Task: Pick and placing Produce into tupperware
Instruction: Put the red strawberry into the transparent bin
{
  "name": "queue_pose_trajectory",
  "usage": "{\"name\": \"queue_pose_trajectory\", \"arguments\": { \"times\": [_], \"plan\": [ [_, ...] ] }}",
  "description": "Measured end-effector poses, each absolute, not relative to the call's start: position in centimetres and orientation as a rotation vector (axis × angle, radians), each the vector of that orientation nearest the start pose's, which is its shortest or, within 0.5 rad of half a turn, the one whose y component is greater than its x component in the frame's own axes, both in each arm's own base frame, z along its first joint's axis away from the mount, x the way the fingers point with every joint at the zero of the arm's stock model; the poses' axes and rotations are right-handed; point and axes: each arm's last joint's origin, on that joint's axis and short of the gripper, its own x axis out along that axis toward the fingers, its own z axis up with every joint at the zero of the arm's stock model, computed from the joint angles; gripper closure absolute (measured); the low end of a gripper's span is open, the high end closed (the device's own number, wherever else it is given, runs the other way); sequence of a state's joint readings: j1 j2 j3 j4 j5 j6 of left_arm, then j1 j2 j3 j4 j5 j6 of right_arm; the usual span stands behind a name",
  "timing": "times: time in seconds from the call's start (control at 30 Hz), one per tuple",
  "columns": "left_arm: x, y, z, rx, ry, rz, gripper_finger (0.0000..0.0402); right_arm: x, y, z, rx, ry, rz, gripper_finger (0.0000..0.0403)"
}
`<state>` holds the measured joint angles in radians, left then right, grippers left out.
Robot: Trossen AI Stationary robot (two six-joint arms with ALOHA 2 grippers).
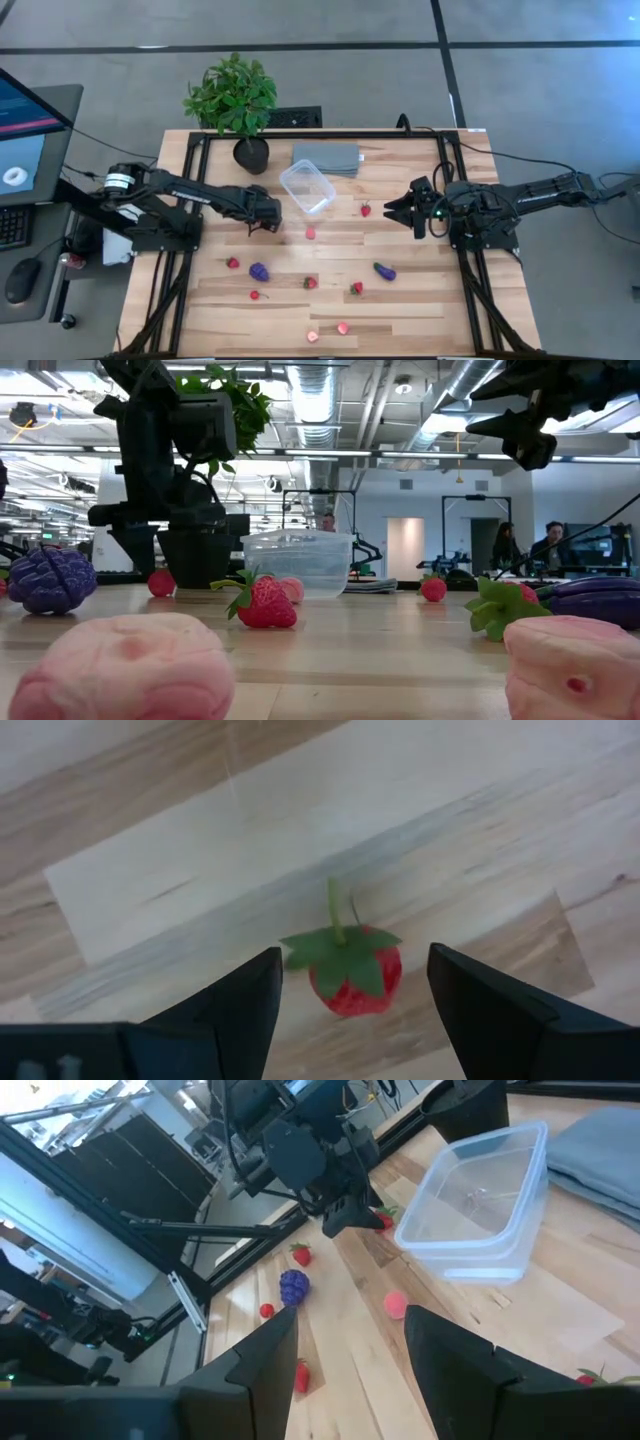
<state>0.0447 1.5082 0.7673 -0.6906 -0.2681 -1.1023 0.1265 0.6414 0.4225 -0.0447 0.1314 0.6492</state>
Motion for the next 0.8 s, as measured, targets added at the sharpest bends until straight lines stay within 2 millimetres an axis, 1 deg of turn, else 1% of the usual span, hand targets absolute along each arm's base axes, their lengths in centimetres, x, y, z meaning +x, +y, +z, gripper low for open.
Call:
{"name": "queue_pose_trajectory", "arguments": {
  "times": [0.4,0.8],
  "plan": [
    [24.0,3.3,15.1,-0.741,1.132,0.929,0.0159,15.3,1.6,24.2,0.61,0.25,-0.089,0.0194],
    [23.9,3.6,15.1,-0.766,1.185,0.856,0.0159,15.3,1.6,24.2,0.609,0.251,-0.089,0.0194]
  ]
}}
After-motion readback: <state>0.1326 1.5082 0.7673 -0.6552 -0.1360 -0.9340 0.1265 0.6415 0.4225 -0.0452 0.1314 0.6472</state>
